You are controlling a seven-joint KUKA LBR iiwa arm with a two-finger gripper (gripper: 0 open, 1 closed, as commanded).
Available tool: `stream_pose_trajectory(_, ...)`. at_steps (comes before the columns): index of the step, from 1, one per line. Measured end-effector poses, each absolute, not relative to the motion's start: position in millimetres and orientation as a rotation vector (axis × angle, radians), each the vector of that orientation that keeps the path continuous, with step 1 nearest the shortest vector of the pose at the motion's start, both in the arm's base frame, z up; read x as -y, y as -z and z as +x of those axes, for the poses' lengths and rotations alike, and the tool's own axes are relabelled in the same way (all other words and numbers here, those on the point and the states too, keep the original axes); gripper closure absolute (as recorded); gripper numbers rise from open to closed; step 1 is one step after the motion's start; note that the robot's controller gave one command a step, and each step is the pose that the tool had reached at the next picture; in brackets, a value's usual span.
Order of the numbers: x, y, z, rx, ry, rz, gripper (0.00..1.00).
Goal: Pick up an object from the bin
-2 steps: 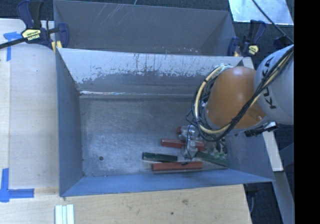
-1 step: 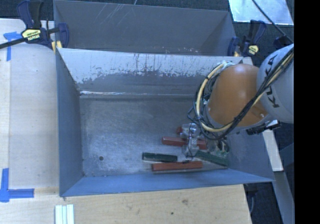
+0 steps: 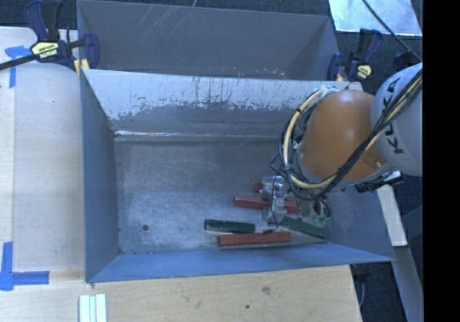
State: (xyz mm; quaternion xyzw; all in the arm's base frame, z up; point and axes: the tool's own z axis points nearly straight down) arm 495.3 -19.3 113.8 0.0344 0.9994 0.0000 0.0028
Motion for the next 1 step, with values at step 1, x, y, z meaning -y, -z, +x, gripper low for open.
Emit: stream_pose_trajectory(1,19.4,-118.4,494.9,-3.136,0.0,0.109,1.0)
